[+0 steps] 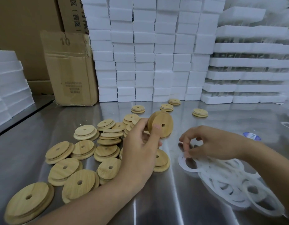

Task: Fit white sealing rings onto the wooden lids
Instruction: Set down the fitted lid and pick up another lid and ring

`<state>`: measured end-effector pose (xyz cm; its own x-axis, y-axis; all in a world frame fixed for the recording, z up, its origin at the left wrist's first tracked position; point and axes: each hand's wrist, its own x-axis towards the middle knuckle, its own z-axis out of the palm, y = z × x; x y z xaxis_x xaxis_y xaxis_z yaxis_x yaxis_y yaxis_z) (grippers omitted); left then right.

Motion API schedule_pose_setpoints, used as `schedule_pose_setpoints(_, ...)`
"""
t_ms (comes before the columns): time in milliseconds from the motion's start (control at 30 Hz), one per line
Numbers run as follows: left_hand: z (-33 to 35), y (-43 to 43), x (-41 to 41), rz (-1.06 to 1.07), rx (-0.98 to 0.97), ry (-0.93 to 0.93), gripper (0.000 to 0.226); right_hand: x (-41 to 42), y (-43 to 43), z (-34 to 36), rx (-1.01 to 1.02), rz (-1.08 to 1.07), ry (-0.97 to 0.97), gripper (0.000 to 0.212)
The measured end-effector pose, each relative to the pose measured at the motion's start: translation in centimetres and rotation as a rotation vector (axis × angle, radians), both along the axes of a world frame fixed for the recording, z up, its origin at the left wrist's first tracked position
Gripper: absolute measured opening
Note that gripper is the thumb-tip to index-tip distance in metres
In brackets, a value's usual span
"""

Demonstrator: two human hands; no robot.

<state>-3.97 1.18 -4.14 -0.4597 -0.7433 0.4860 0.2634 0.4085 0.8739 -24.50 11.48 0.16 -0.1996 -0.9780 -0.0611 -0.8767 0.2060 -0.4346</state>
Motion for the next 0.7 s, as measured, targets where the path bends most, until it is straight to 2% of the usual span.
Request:
schedule_pose_setpoints(167,-0.4,-0.3,-0.2,-0.004,0.04,0.0,0.009,0.6,0.3,1.4,-0.269,0.085,-0.447,0.017)
schedule_pose_setpoints(233,-0.3,-0.4,-0.3,-0.014,0.079,0.015,0.009,1.1,0.3,1.6,-0.307,0.132,-0.546,0.019)
schedule_pose_setpoints(367,-0.3,-0.7,-0.3,-0.05,0.111,0.046,0.012,2.5,0.0,1.5,-0.41,0.143,-0.585,0.021)
schedule_pose_setpoints(533,-0.4,-0.7,-0.3,-0.063,0.09,0.055,0.025,3.8,-0.4,0.9,-0.542,0.123,-0.56,0.007)
schedule_pose_setpoints(700,-0.5,-0.7,-0.1,-0.093,0.12,0.047,0.033,4.6,-0.9,0.4,-0.678,0.061,-0.543,0.006)
